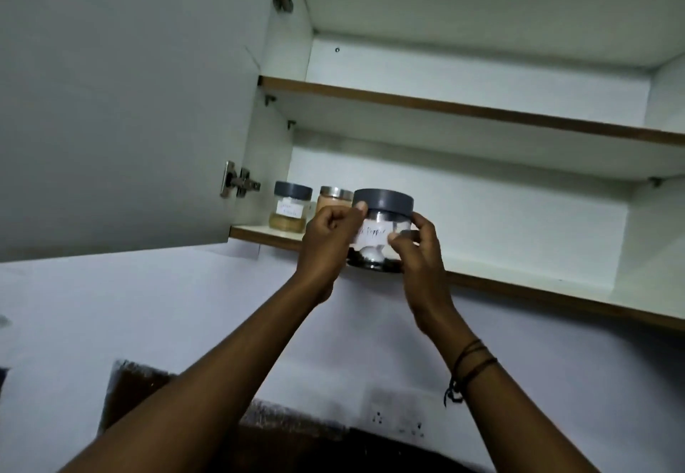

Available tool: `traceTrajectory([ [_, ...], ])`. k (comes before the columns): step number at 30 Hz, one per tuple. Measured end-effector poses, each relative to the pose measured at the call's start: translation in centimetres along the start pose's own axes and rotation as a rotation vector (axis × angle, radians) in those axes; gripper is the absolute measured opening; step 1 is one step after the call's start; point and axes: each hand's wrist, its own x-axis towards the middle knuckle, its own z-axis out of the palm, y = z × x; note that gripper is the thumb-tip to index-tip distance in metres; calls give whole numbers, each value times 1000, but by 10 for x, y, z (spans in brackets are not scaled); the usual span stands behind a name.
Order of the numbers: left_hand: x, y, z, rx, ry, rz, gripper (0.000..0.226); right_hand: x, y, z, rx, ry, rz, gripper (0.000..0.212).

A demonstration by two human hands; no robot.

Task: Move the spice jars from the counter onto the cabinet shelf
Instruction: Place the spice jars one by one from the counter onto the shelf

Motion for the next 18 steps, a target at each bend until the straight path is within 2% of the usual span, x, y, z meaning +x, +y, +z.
traceTrajectory([
  [2,27,6,12,65,27,46,40,31,-5,-3,-151,22,12,55],
  [5,64,2,27,211,57,78,43,71,5,-3,-196,38,45,49],
  [8,94,-14,37,311,53,56,45,102,24,-2,-267,35,134,42],
  [11,118,-33,44,398,33,22,36,128,44,0,-331,-14,180,32],
  [13,129,-40,44,431,21,8,28,140,50,1,-394,-48,180,34],
  [18,148,-52,48,495,4,-20,29,161,60,9,-513,-124,188,48],
])
